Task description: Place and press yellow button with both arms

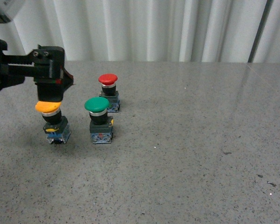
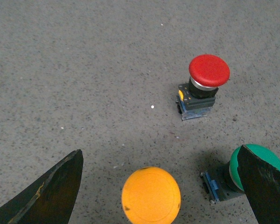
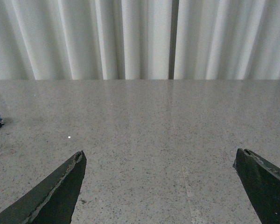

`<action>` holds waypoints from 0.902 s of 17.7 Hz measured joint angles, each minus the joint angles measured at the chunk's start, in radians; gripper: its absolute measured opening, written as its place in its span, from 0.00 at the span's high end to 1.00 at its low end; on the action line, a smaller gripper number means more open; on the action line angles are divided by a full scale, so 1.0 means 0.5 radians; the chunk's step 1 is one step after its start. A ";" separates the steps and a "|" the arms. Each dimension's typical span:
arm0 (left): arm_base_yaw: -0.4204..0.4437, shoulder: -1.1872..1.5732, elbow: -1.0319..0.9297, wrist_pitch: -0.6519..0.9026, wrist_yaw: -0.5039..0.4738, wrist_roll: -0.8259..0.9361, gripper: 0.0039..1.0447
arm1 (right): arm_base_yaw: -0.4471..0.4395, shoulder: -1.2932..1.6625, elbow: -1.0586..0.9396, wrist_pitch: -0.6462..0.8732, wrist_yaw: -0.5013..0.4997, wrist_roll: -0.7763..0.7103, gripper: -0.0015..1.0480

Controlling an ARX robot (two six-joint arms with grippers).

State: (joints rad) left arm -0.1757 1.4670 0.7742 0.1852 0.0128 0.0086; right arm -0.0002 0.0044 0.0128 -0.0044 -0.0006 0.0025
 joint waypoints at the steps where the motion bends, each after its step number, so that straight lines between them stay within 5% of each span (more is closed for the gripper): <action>1: -0.014 0.050 0.012 0.005 -0.005 0.001 0.06 | 0.000 0.000 0.000 0.000 0.000 0.000 0.06; 9: -0.048 0.208 0.017 0.018 -0.096 -0.043 0.09 | 0.000 0.000 0.000 0.000 0.000 0.000 0.06; 14: -0.055 0.208 -0.020 0.018 -0.127 -0.061 0.61 | 0.000 0.000 0.000 0.000 0.000 0.000 0.06; 16: -0.053 0.170 -0.020 -0.030 -0.146 -0.055 0.66 | 0.000 0.000 0.000 0.000 0.000 0.000 0.06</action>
State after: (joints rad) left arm -0.2024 1.5520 0.7643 0.1703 -0.0605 -0.0189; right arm -0.0002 0.0044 0.0128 -0.0044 -0.0006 0.0025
